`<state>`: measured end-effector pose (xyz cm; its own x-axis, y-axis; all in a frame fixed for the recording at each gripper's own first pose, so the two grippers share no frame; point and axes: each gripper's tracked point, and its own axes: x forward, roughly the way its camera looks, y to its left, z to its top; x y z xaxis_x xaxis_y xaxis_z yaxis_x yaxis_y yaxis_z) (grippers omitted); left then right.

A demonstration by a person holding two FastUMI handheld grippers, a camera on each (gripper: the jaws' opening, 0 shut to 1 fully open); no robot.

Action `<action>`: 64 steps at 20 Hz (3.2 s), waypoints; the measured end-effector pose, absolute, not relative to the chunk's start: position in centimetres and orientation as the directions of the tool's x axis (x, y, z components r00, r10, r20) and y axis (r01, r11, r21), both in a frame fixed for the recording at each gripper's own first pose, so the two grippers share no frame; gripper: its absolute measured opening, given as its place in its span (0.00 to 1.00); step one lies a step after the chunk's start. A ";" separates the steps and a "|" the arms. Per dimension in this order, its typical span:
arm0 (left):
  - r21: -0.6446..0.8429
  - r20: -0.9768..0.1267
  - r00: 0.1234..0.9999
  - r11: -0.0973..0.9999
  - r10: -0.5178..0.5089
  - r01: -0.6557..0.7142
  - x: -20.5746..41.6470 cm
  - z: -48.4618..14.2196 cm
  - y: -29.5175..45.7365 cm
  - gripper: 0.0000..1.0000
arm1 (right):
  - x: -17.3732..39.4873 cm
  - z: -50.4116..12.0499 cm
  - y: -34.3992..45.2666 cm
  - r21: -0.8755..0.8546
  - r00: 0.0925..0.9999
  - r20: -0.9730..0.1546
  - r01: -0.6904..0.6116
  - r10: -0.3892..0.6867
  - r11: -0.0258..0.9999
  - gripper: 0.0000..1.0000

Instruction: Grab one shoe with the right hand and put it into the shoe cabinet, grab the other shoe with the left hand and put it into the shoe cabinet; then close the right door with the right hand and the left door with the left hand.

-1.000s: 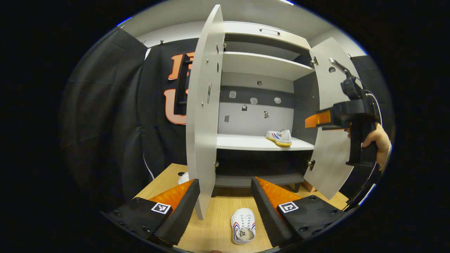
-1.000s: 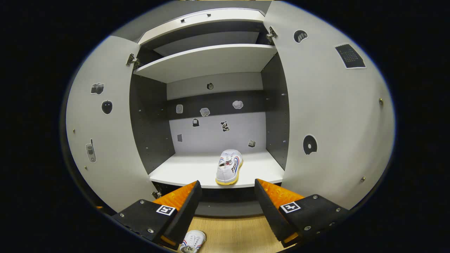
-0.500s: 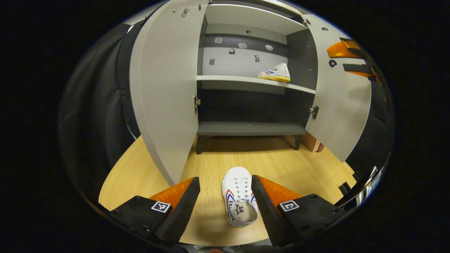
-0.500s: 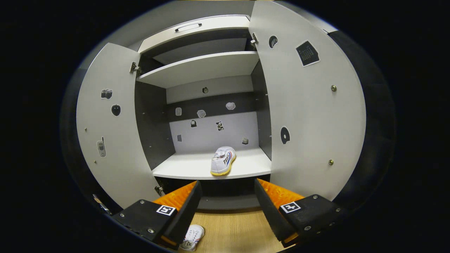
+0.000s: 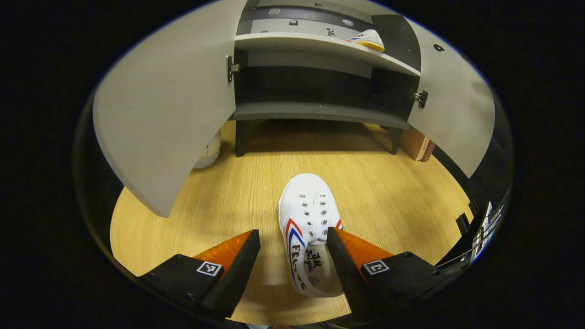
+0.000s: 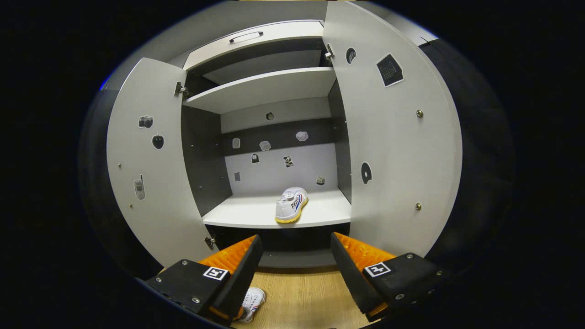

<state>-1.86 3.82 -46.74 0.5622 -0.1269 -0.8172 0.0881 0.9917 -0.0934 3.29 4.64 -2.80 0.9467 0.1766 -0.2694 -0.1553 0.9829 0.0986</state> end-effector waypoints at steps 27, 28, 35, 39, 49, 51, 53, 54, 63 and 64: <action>-0.217 -0.891 0.417 0.976 -0.183 -0.035 -0.9 -43.8 0.7 0.06 | 1.5 -2.6 6.1 0.118 0.935 -0.279 -0.192 0.218 0.974 0.92; -0.236 -0.879 0.433 0.971 -0.201 -0.029 -0.5 -41.6 0.6 0.06 | 1.3 -2.4 6.1 0.127 0.936 -0.274 -0.194 0.222 0.973 0.93; -0.300 -0.778 0.570 0.953 -0.264 0.031 7.1 -25.1 0.8 0.06 | -0.4 -0.1 4.7 0.135 0.952 -0.222 -0.183 0.210 0.974 0.93; -0.327 -0.703 0.649 0.943 -0.291 0.069 11.8 -18.6 -1.1 0.07 | -1.5 0.5 3.9 0.127 0.955 -0.219 -0.175 0.199 0.976 0.93; -0.271 -0.647 0.732 0.962 -0.212 0.038 27.2 -11.3 0.9 0.06 | -2.3 1.8 1.6 0.100 0.970 -0.184 -0.142 0.158 0.985 0.92; -0.256 -0.657 0.730 0.967 -0.189 0.019 31.3 -12.0 1.4 0.06 | -2.3 2.1 1.1 0.102 0.973 -0.177 -0.134 0.151 0.986 0.93; -0.243 -0.689 0.704 0.970 -0.170 -0.005 34.6 -13.6 1.6 0.06 | -2.2 2.2 0.6 0.103 0.975 -0.171 -0.127 0.144 0.987 0.93; -0.252 -0.705 0.688 0.967 -0.170 -0.020 35.9 -14.5 1.5 0.06 | -2.1 2.3 0.3 0.099 0.976 -0.170 -0.121 0.137 0.988 0.93; -0.247 -0.799 0.583 0.964 -0.145 -0.099 40.4 -21.8 1.0 0.06 | -1.1 3.0 -0.2 0.113 0.980 -0.143 -0.119 0.135 0.986 0.93; -0.247 -0.802 0.580 0.964 -0.145 -0.101 40.3 -22.0 1.1 0.06 | -1.2 3.0 -0.3 0.111 0.981 -0.143 -0.118 0.133 0.987 0.92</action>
<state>40.30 1.15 -21.96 0.5798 -0.1446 -0.8018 -0.1015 0.9636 -0.2472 -1.21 -0.34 3.04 0.9807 0.1334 -0.1432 -0.1180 0.9868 0.1113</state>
